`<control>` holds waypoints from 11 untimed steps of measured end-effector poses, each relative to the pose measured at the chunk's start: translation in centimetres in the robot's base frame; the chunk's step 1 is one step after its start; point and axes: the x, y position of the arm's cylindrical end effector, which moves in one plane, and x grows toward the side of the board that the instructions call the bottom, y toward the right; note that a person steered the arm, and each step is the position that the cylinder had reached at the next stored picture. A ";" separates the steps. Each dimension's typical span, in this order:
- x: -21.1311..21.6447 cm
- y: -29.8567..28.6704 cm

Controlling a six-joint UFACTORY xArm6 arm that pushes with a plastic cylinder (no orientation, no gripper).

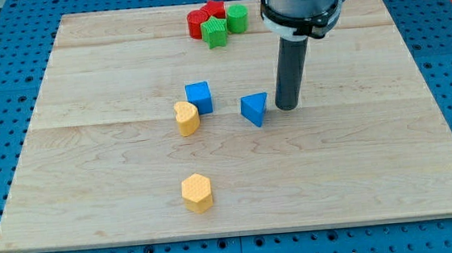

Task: Move the yellow blocks and blue blocks closer to form a group

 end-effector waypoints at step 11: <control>6.7 -13.7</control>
